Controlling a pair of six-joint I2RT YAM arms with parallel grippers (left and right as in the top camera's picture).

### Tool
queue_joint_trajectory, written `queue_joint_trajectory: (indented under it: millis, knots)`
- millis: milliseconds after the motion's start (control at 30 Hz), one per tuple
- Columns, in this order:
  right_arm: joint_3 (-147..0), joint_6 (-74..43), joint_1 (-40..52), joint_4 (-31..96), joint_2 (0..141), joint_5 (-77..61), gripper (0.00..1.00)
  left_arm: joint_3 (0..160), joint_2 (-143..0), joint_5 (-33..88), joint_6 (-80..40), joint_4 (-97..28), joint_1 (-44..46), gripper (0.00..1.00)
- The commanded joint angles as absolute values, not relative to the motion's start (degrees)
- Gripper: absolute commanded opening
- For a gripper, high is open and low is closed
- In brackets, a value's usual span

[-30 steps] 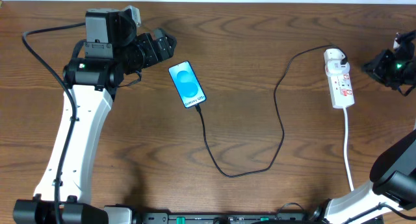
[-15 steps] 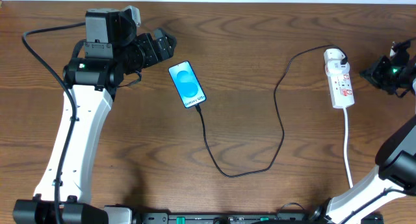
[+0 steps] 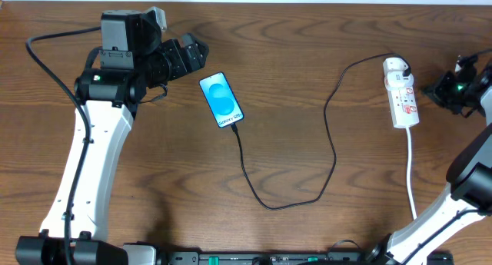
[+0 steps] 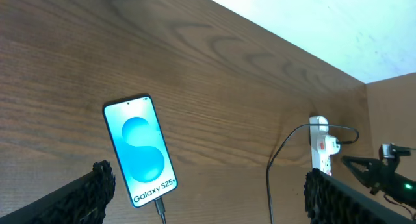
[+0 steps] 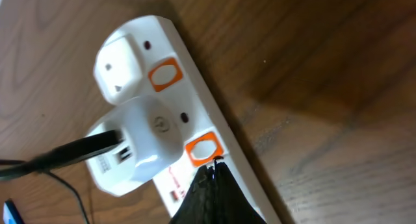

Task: Plug charger to phone and switch on socket
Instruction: 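Press the orange switch beside the plugged charger with the right gripper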

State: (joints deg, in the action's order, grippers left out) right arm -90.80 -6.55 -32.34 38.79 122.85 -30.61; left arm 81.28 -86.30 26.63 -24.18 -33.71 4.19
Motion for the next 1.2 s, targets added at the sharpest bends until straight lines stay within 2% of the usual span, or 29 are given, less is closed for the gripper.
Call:
queue_joint_trajectory:
  millis: [0, 600, 900, 1167]
  knots:
    - [-91.7, -6.8, -32.5, 37.9, 123.7, -31.9, 0.01, 81.2, -86.1, 26.3, -24.3, -33.9, 3.9, 0.95]
    - [-90.9, -4.7, -30.0, 35.5, 123.9, -31.6, 0.01, 81.2, -86.1, 26.3, -24.3, -33.9, 3.9, 0.94]
    - [-88.9, -13.1, -29.8, 33.3, 123.9, -29.0, 0.01, 81.2, -86.1, 26.3, -24.3, -33.9, 3.9, 0.95]
    - [-88.4, -14.3, -29.5, 32.8, 123.9, -29.0, 0.01, 81.2, -86.1, 26.3, -24.3, -33.9, 3.9, 0.95]
